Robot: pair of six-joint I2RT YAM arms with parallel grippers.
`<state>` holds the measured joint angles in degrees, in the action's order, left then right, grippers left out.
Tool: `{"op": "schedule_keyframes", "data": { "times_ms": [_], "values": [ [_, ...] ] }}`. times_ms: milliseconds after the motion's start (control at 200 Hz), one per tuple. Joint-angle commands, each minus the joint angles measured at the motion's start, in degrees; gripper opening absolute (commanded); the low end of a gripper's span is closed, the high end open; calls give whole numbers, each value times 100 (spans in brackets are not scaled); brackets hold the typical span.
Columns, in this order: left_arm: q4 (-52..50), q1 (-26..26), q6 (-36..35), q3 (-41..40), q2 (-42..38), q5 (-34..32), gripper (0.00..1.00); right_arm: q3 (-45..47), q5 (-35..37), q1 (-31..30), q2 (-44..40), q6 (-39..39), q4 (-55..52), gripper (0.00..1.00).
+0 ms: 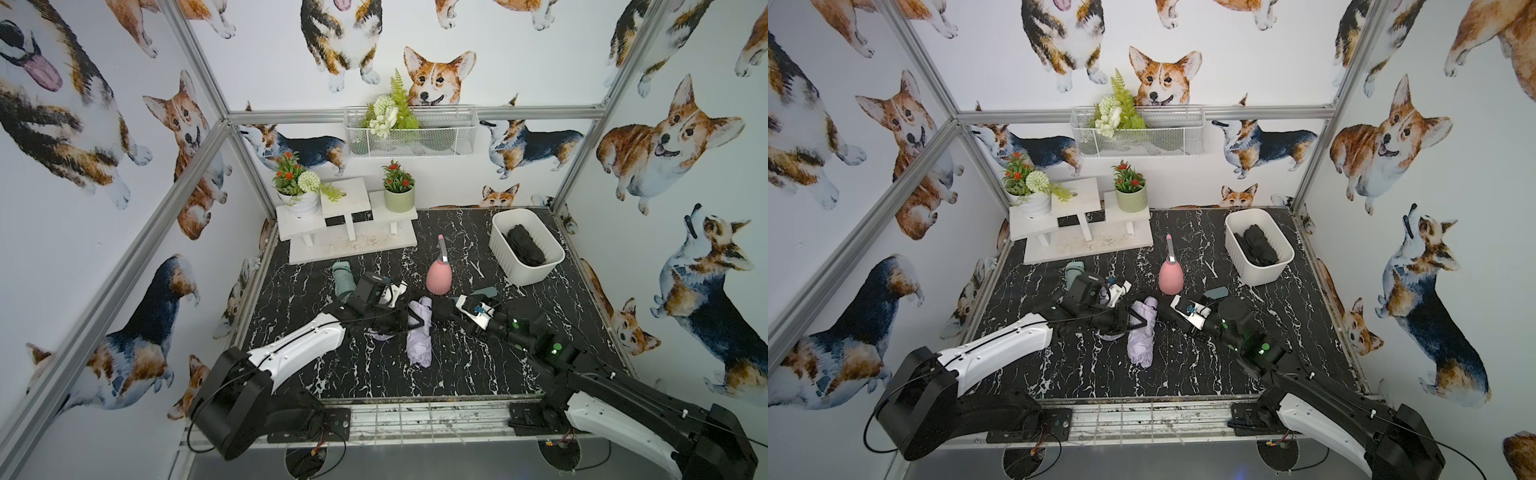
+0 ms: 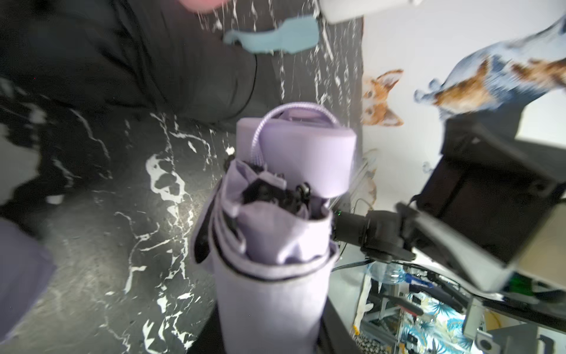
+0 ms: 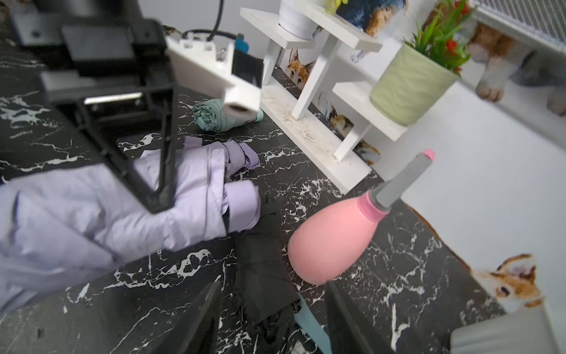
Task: Put the umbrella into the storage box
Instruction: Pick up the umbrella from the center of the board, then place the umbrella in the storage box.
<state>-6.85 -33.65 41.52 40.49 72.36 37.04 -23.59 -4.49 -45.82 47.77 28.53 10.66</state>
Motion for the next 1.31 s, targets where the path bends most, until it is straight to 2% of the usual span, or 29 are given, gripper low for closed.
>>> {"op": "schedule_keyframes", "data": {
  "times_ms": [0, 205, 325, 415, 706, 951, 1196, 1216, 1301],
  "values": [
    [96, 483, 74, -41, -409, 613, 19, -31, 668, -436, 169, 1473, 828, 62],
    [445, 1168, 507, -100, -766, 1276, 18, 110, 1085, -1079, 655, 3131, 1767, 69],
    [1317, 1424, 1289, -254, -698, 1756, 17, 99, 1142, -1338, 1049, 3931, 2384, 71],
    [1808, 1475, 1765, -262, -578, 1914, 16, 82, 1097, -1420, 1261, 4256, 2806, 72],
    [2617, 1417, 2527, -172, -281, 1878, 16, -18, 840, -1593, 1545, 4354, 3578, 78],
    [3509, 888, 3107, -86, 231, 1691, 14, -158, 716, -1636, 1863, 4283, 3933, 78],
    [3506, 642, 3079, 108, 466, 1536, 17, -228, 745, -1631, 1826, 4090, 3806, 64],
    [3524, 618, 3073, 116, 489, 1535, 18, -233, 756, -1631, 1818, 4081, 3781, 59],
    [3577, 555, 3077, 134, 603, 1552, 24, -242, 783, -1630, 1784, 4049, 3751, 51]
  ]
}}
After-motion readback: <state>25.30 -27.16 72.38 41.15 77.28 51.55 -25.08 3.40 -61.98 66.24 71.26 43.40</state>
